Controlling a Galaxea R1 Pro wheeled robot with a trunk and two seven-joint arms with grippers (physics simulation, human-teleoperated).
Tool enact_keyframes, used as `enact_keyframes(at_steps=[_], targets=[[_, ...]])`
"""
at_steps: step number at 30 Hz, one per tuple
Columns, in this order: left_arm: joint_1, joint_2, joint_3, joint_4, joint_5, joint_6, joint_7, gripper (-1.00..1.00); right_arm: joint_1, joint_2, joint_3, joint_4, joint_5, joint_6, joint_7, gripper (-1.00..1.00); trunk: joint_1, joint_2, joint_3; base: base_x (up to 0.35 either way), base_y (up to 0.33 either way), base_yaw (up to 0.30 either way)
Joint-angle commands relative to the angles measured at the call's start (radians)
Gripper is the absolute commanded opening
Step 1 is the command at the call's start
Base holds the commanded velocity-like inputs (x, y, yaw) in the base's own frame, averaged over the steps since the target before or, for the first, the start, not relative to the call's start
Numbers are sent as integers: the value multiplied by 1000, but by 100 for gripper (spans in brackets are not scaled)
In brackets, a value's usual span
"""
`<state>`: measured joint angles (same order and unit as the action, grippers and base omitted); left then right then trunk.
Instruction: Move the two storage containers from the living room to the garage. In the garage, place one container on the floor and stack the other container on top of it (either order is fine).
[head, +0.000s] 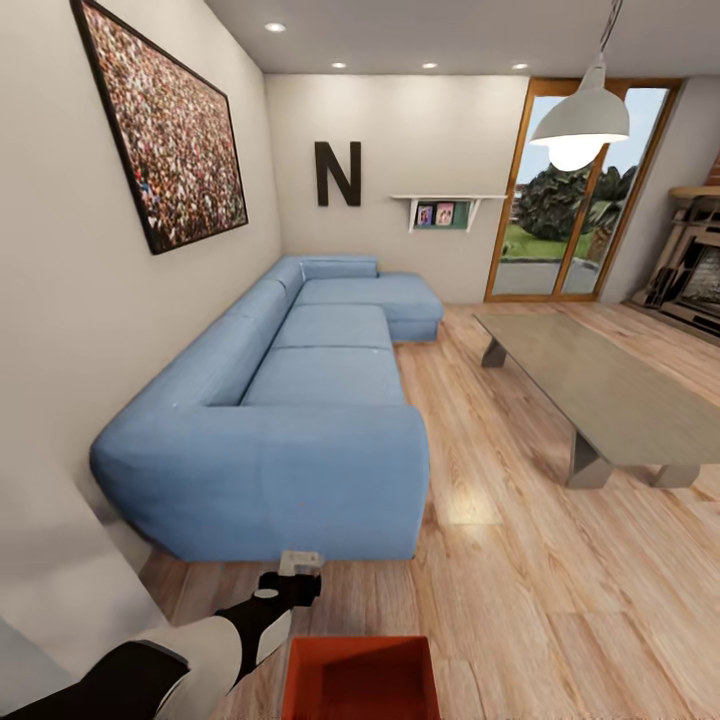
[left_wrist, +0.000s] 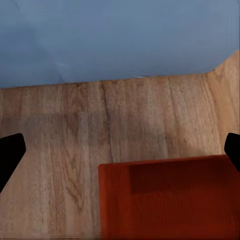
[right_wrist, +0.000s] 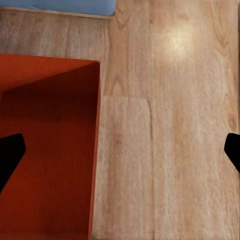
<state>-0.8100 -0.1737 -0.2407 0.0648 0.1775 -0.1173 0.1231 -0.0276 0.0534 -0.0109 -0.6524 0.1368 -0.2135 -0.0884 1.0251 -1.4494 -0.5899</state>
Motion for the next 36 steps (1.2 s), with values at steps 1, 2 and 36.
enact_keyframes(at_steps=[1,2,36], targets=[[-1,-1,-9,7,10,-8,1,100,-10,1,-1,-2,10,0,-6,100,0,-1,-3,0,0,0],[1,-1,-9,8,10,-9,1,100,-25,1,-1,-4,10,1,-10,100,0,-1,-4,0,0,0],[104,46,-9,12,9,-96,-5,100,-194,2,2,-19,10,54,-149,100,0,-1,-60,0,0,0]])
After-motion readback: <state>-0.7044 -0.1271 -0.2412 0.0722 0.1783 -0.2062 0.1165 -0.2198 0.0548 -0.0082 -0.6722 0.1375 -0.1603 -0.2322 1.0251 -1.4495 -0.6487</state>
